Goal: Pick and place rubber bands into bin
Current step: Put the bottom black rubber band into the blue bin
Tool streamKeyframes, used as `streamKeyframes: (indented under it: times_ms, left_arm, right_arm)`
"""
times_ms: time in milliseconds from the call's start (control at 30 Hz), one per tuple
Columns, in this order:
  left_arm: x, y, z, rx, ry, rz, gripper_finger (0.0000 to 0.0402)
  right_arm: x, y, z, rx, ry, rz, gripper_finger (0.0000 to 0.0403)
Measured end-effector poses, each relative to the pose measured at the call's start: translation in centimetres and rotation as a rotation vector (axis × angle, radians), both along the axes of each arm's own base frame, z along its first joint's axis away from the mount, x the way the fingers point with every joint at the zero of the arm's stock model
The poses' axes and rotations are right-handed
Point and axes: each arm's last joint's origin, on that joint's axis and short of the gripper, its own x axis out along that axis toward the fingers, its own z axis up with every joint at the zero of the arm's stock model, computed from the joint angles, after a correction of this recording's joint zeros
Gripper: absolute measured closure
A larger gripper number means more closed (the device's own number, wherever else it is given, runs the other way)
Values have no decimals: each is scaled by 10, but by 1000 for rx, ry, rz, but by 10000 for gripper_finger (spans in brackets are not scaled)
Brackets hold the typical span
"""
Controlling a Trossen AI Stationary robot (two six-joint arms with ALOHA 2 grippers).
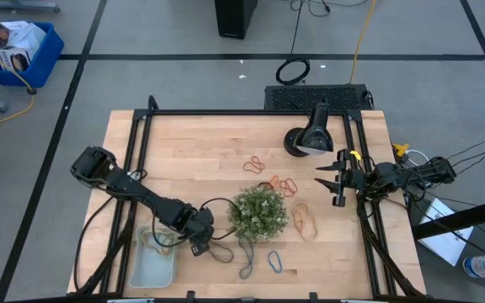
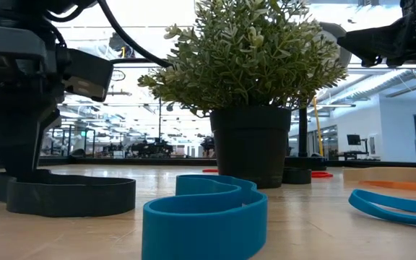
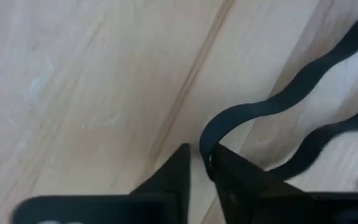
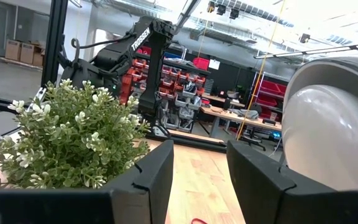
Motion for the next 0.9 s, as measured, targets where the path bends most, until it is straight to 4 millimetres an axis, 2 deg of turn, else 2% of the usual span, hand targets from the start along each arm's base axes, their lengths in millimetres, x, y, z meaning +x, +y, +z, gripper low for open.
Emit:
streamKeyframes:
  times_ms: [100,333,500,700,900]
  left_arm:
    - [0,0,0,7,-7,-34,390]
    - [0,1,0,-1,1,-33,396]
    - [0,0,8,-54,13,-91,397]
    - [-5,2,36,-91,7,-103,398]
    - [-18,8,86,-94,-31,-134,398]
  right_arm:
    - [0,0,0,5,0,1,257]
    - [0,0,0,-4,-2,-1,257]
    - [0,0,1,-1,-6,-1,257]
    - [-1,0,3,-8,-35,-5,257]
    - [-1,0,5,-23,-44,-11,257]
